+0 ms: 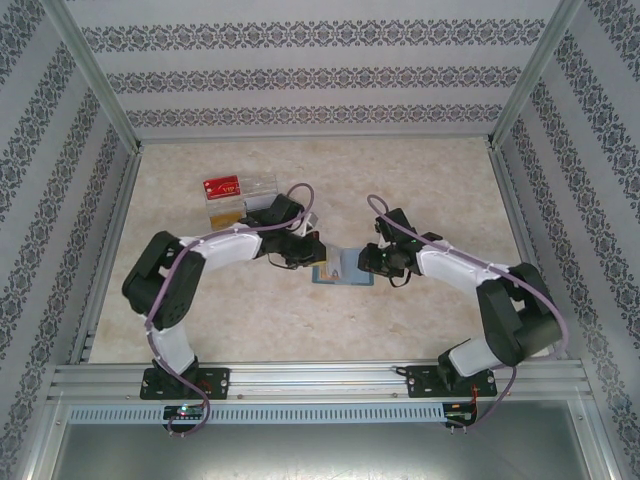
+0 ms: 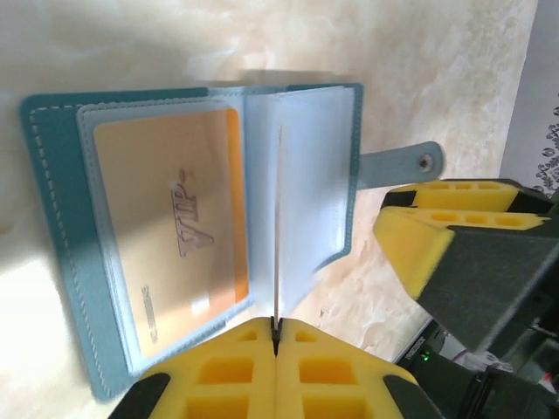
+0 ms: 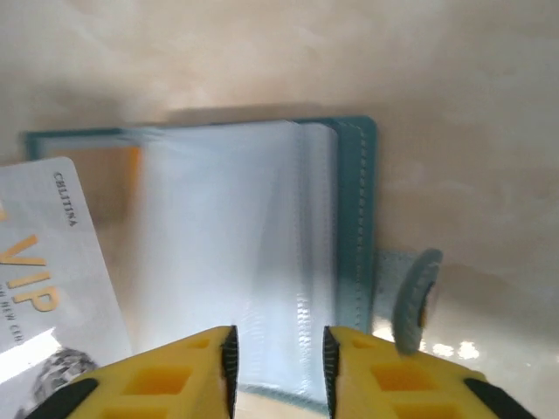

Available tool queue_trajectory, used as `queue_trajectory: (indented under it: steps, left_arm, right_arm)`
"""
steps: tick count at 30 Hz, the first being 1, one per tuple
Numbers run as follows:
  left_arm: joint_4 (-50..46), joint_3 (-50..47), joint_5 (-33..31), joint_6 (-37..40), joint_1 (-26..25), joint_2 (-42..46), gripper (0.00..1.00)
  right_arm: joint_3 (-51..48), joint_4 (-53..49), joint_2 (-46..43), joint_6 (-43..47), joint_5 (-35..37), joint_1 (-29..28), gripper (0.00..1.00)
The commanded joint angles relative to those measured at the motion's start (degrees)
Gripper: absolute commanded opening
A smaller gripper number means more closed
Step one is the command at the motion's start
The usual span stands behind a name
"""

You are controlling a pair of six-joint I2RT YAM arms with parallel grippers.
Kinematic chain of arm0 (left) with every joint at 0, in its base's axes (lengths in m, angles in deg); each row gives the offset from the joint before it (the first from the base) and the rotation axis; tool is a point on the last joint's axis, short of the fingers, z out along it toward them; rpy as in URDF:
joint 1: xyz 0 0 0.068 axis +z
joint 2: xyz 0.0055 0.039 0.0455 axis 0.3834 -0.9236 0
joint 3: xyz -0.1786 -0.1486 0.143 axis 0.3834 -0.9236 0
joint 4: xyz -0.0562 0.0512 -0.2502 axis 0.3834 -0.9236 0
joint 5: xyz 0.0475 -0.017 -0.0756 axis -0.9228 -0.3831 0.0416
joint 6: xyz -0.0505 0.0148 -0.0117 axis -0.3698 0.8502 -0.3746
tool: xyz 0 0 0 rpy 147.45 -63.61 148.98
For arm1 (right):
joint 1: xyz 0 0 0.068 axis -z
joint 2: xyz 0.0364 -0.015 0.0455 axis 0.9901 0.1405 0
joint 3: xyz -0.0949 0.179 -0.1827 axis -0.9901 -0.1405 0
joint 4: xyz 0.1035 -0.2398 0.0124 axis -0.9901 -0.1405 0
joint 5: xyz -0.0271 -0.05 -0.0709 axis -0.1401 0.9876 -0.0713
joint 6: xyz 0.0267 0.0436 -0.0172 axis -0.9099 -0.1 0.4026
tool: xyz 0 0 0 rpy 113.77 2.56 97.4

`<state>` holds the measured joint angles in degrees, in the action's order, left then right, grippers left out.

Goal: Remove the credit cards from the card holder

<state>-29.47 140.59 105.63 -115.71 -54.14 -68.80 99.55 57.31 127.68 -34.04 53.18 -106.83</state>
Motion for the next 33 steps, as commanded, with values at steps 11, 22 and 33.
queue_trajectory:
  steps: [11, 22, 33]
  left_arm:
    - [-6.2, -2.1, 2.7, 4.3, 5.0, 17.9, 0.0]
    - [10.0, -3.8, 17.7, -7.8, 10.0, 19.9, 0.0]
    - [17.1, -7.6, 18.1, -14.8, 11.4, 22.4, 0.0]
  right_arm:
    - [3.6, 21.2, -4.1, -7.5, -25.2, 1.1, 0.68]
    - [5.2, 38.0, -0.6, -20.5, -38.5, 2.0, 0.6]
    - [4.5, 46.0, -0.9, -29.9, -38.2, 1.9, 0.28]
